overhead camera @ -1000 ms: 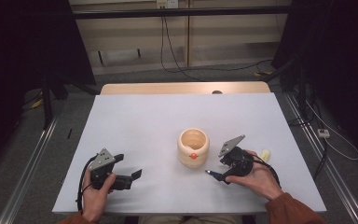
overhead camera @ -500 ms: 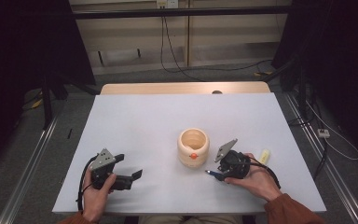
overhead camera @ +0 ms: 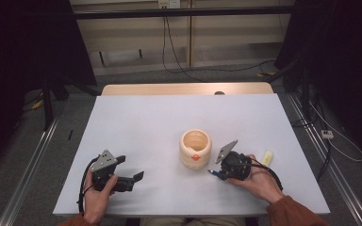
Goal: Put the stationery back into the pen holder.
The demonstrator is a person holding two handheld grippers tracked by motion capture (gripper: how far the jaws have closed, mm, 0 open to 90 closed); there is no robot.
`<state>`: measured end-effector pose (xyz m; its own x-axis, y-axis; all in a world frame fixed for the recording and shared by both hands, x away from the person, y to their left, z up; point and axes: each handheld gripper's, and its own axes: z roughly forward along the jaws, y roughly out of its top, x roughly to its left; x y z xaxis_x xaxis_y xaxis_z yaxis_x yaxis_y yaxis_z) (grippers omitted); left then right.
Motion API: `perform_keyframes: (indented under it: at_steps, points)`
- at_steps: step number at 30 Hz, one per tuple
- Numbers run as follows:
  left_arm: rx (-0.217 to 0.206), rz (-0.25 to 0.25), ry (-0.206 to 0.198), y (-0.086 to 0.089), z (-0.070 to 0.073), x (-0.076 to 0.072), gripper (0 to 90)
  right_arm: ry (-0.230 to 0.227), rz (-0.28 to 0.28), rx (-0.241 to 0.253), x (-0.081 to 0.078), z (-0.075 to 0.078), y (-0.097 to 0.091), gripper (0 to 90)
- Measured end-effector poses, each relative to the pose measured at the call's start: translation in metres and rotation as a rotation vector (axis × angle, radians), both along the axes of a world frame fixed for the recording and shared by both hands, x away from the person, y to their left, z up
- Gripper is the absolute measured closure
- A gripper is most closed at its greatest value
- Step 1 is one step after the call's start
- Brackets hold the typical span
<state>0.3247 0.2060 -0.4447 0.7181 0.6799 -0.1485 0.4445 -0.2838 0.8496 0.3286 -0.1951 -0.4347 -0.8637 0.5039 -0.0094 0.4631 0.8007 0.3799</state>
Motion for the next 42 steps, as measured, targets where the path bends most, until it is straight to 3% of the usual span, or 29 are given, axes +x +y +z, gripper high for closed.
perform_keyframes:
  at_steps: [6, 16, 26, 34, 40, 42]
  points:
    - [-0.003, -0.001, 0.002, 0.0, 0.0, 0.0, 4.9, -0.004, -0.016, 0.018, -0.001, -0.001, -0.002, 80.7]
    - [-0.001, -0.002, 0.001, 0.0, 0.0, 0.0, 4.9, 0.019, -0.071, 0.115, 0.0, 0.003, -0.013, 80.8]
    - [0.0, -0.002, -0.006, 0.001, 0.001, 0.0, 4.9, -0.051, -0.129, 0.188, -0.003, 0.017, -0.028, 80.8]
    - [0.003, -0.003, -0.006, 0.001, 0.001, 0.0, 4.9, -0.074, -0.148, 0.295, -0.004, 0.025, -0.041, 80.8]
    - [0.003, -0.003, -0.007, 0.001, 0.001, 0.0, 4.9, -0.119, -0.173, 0.352, -0.004, 0.032, -0.048, 80.8]
    - [-0.001, -0.001, -0.006, 0.001, 0.001, 0.0, 4.9, -0.143, -0.189, 0.395, -0.004, 0.036, -0.053, 80.8]
